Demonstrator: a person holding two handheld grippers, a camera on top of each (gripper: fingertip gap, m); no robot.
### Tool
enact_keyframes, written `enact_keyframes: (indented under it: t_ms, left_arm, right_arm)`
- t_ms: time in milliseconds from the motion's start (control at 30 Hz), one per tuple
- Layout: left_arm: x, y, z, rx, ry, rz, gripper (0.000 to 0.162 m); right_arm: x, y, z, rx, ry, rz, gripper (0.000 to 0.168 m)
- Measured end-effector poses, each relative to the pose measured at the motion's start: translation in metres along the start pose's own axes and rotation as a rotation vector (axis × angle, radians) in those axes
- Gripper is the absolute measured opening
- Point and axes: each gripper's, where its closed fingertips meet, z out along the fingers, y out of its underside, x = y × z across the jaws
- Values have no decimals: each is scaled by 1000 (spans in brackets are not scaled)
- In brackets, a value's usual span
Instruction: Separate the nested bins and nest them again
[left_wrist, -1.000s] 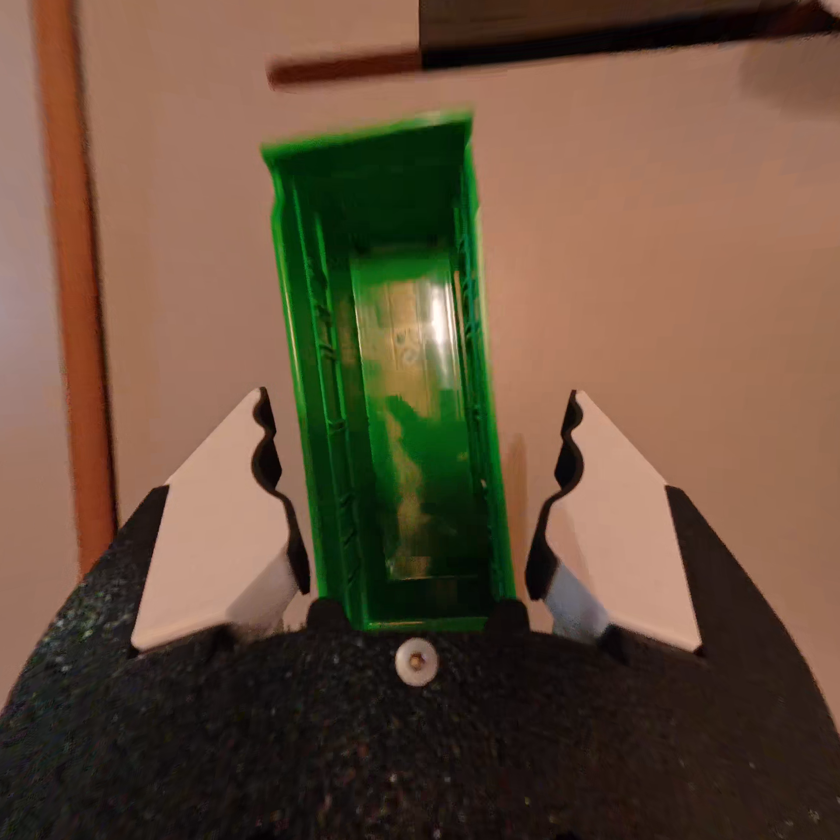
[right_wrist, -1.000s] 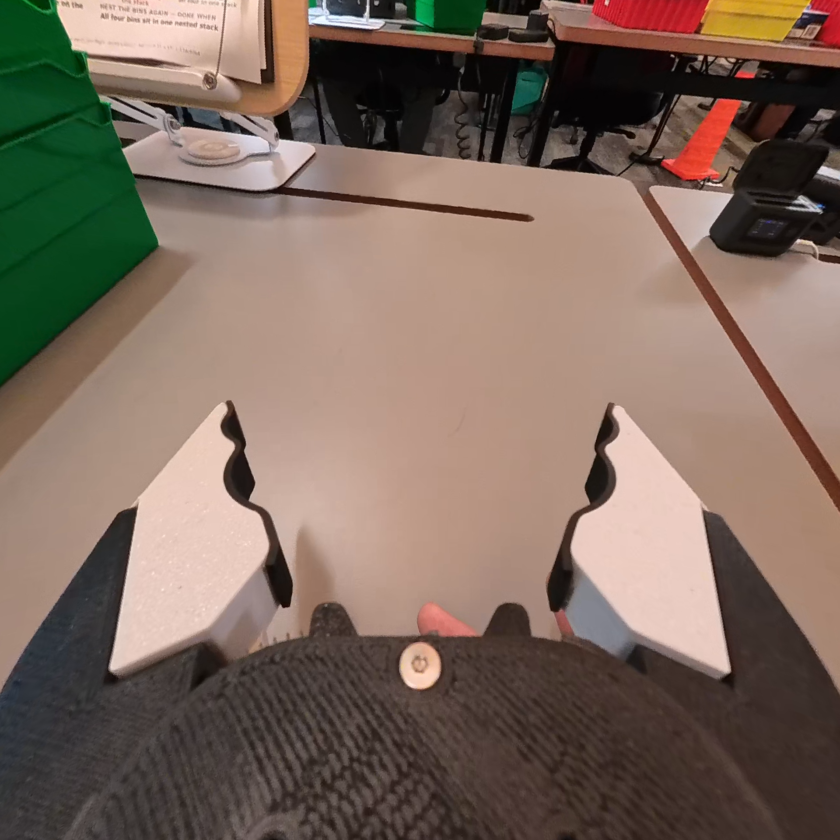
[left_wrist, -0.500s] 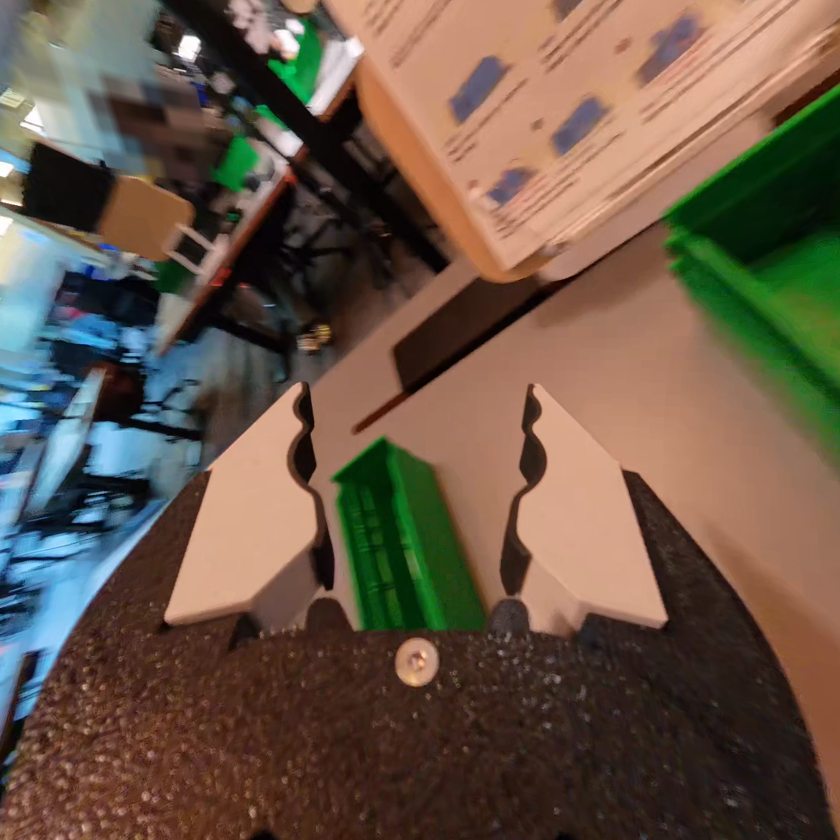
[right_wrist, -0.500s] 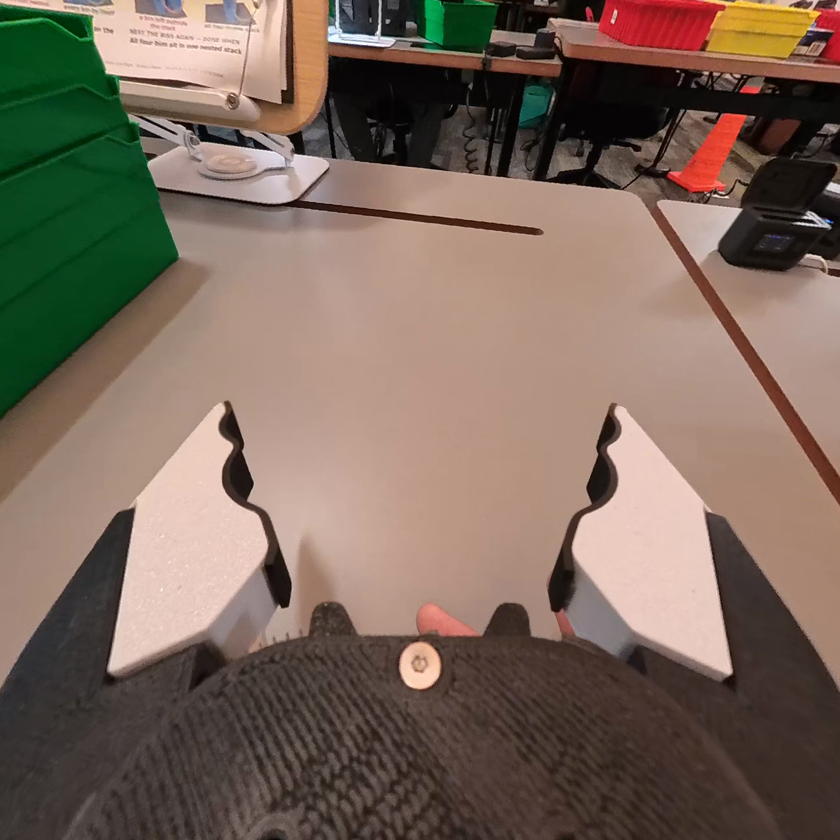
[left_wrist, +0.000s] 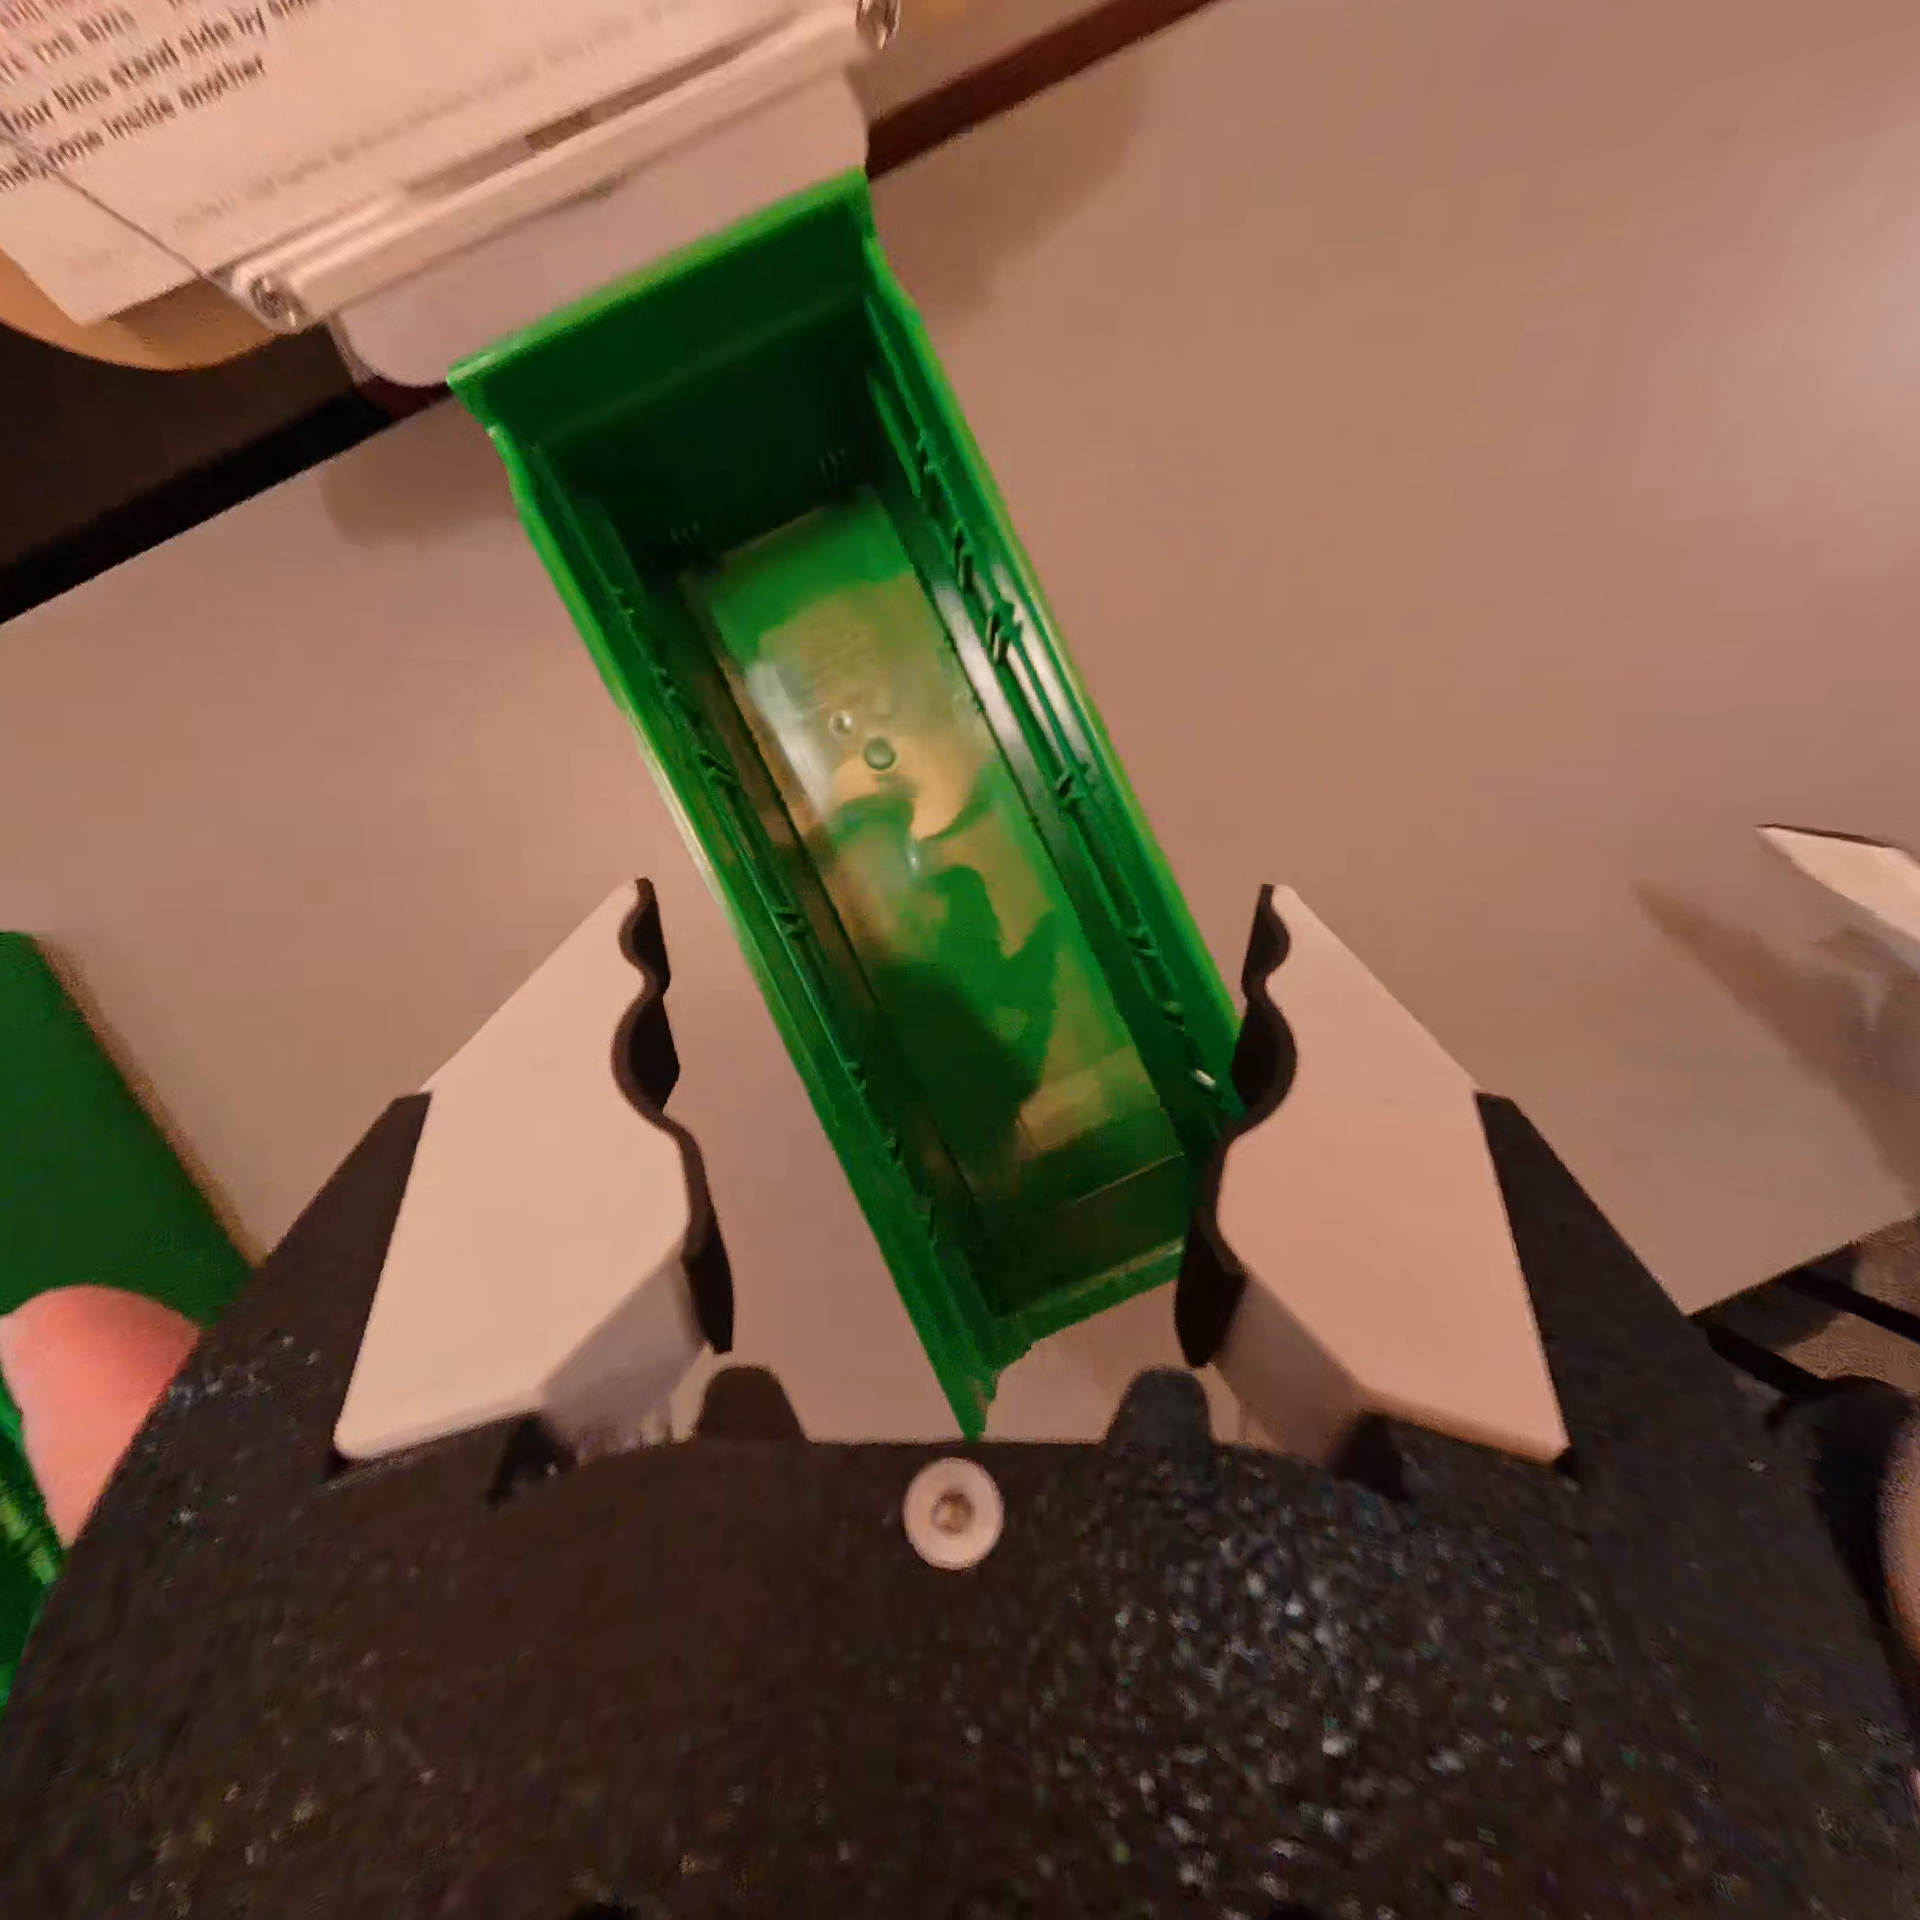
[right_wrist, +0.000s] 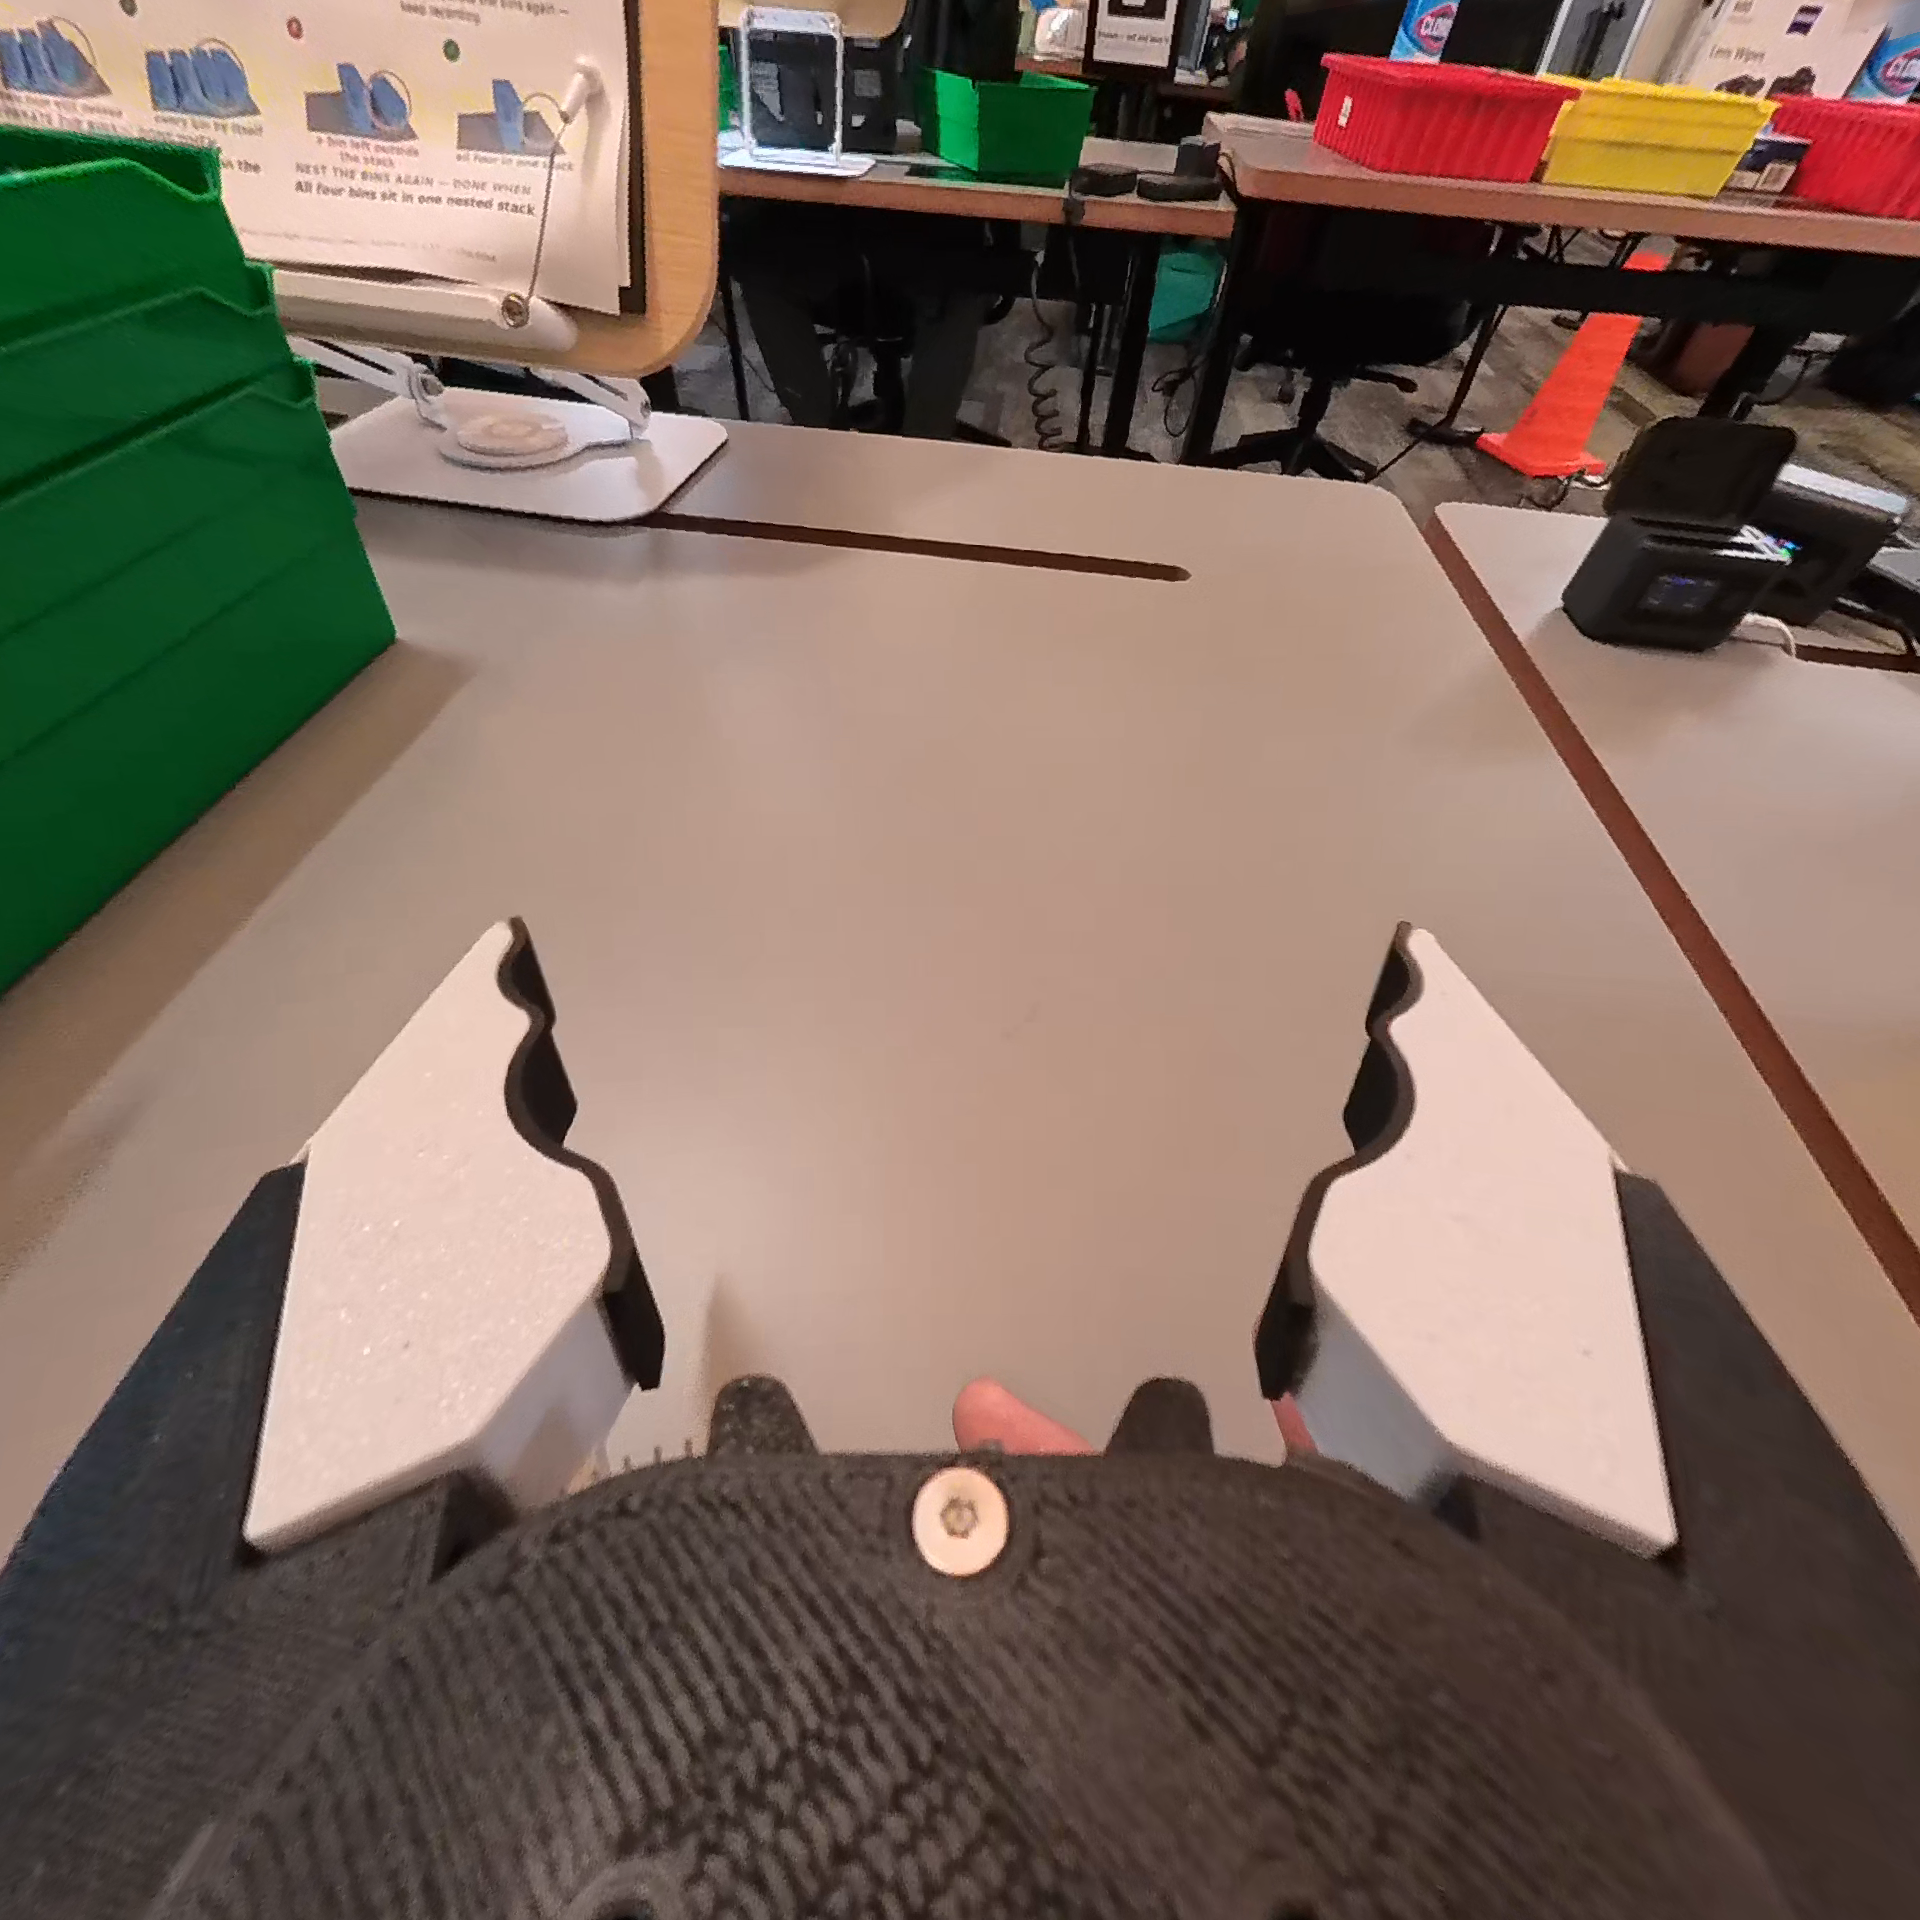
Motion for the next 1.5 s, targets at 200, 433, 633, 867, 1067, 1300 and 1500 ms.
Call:
enact_keyframes:
  t_ms: [200, 433, 633, 867, 1067, 1300, 1500]
  left_arm:
    - [4, 7, 34, -163, -83, 2, 109]
    - [0, 15, 57, -250, -89, -36, 105]
    - [-3, 12, 52, -257, -56, -49, 101]
    - [-23, 13, 46, -230, -149, -46, 136]
    - [-9, 26, 54, -290, -18, -138, 127]
    - [2, 38, 59, -366, 75, -207, 124]
    - [2, 41, 56, -418, 99, -242, 116]
  right_arm:
    - [3, -1, -2, 6, 1, 11, 151]
    - [-1, 0, 0, 1, -17, 16, 151]
    - [-4, -1, 0, 0, -23, 5, 151]
    - [0, 5, 3, -15, -17, 20, 151]
    - [0, 5, 2, -18, -16, 17, 151]
    - [-2, 7, 4, -25, -23, 11, 150]
    - [-13, 5, 5, -27, -44, -13, 149]
